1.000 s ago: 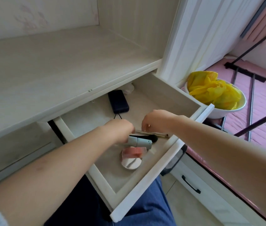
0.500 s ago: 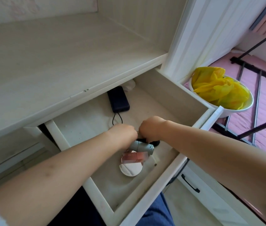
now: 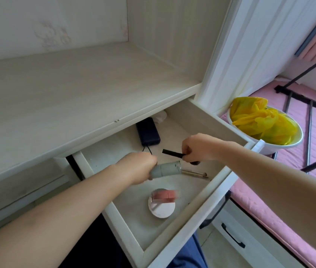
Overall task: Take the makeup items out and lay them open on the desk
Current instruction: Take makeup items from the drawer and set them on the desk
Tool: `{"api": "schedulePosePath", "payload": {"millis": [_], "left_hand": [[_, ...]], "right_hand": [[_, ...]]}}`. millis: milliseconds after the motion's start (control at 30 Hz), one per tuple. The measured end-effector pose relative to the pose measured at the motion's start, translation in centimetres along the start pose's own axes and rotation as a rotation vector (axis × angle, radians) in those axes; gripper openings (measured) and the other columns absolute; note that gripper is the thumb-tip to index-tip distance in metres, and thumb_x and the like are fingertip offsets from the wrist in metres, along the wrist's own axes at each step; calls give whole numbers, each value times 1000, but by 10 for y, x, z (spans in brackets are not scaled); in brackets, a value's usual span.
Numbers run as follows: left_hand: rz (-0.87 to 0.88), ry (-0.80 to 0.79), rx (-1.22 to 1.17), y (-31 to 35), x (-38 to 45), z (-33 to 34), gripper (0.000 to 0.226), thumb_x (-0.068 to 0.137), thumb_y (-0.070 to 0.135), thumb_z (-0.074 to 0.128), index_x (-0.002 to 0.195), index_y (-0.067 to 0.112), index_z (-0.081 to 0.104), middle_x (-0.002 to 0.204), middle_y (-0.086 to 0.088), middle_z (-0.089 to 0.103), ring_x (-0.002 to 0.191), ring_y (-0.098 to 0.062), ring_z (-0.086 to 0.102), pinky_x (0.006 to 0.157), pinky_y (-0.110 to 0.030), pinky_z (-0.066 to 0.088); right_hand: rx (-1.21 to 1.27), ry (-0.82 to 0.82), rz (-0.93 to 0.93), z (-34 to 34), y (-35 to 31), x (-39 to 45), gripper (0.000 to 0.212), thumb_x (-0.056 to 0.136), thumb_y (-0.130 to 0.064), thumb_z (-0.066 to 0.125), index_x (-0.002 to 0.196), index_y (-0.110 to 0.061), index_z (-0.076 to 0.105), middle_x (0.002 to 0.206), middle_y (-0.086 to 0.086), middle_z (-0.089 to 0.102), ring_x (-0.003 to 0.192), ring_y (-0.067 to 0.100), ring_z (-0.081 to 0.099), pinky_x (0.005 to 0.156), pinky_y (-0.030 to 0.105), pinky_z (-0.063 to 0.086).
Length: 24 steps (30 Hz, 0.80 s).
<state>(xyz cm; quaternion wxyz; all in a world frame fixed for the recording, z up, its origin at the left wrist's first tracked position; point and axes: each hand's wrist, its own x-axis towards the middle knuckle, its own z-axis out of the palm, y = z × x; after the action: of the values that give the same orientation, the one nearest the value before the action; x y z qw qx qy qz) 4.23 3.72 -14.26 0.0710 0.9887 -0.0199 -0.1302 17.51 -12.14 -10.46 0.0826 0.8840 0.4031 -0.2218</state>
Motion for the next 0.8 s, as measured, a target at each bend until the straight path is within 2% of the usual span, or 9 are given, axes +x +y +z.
{"api": "schedulePosePath", "payload": {"millis": [67, 200, 300, 400, 500, 567, 600, 700, 800], "left_hand": [[-26, 92, -171, -7, -17, -15, 25, 83, 28, 65, 105, 19, 59, 104, 2, 63, 94, -19, 60, 74, -31, 46], [-106, 215, -562, -16, -62, -48, 28, 79, 30, 71, 104, 26, 59, 102, 14, 63, 94, -4, 61, 86, -27, 50], [-152, 329, -693, -22, -99, -73, 28, 79, 23, 73, 103, 25, 58, 97, 15, 62, 92, -2, 61, 86, -21, 48], [-204, 474, -762, -34, -133, -92, 26, 78, 18, 74, 96, 25, 58, 97, 12, 65, 91, -3, 64, 87, -24, 51], [-279, 620, -904, -55, -171, -111, 27, 79, 9, 72, 103, 12, 60, 102, -3, 68, 95, -17, 67, 87, -35, 55], [-367, 780, -997, -80, -218, -123, 30, 81, 5, 69, 108, 5, 58, 105, -10, 66, 93, -21, 66, 81, -32, 58], [-370, 811, -1016, -89, -226, -124, 29, 81, 4, 68, 108, 4, 57, 105, -12, 66, 91, -21, 66, 78, -30, 59], [-446, 897, -1055, -115, -247, -128, 27, 83, 3, 67, 108, 3, 57, 107, -14, 65, 89, -21, 66, 74, -27, 59], [-574, 998, -1048, -157, -279, -126, 29, 82, 6, 68, 109, 2, 59, 108, -13, 66, 94, -23, 67, 78, -34, 59]], "right_hand": [[149, 147, -3, -15, 1, -14, 16, 81, -33, 58, 91, -25, 67, 84, -5, 67, 79, 15, 61, 69, 30, 52], [335, 345, -73, -42, -15, -31, 8, 82, -29, 62, 90, -30, 65, 79, -18, 59, 72, 1, 55, 58, 16, 40], [508, 461, -166, -64, -40, -35, 10, 80, -23, 68, 80, -32, 62, 77, -18, 59, 70, 1, 55, 57, 15, 36], [763, 531, -247, -81, -72, -33, 19, 78, -14, 71, 78, -29, 60, 79, -9, 62, 70, 8, 58, 61, 13, 45], [1085, 510, -335, -101, -118, -24, 20, 80, -5, 70, 88, -21, 62, 96, 10, 64, 84, 19, 63, 78, 26, 57], [1211, 436, -434, -122, -173, -17, 23, 81, -3, 69, 98, -16, 60, 106, 13, 64, 100, 22, 65, 79, 30, 58], [1269, 401, -455, -126, -187, -16, 24, 82, -2, 67, 101, -15, 58, 107, 13, 65, 104, 23, 64, 79, 31, 57], [1364, 318, -507, -134, -224, -6, 26, 84, -1, 65, 107, -12, 56, 104, 12, 65, 105, 24, 65, 80, 37, 56], [1377, 256, -524, -141, -280, 15, 26, 84, -3, 65, 107, -13, 57, 105, 12, 65, 101, 24, 66, 81, 40, 56]]}}
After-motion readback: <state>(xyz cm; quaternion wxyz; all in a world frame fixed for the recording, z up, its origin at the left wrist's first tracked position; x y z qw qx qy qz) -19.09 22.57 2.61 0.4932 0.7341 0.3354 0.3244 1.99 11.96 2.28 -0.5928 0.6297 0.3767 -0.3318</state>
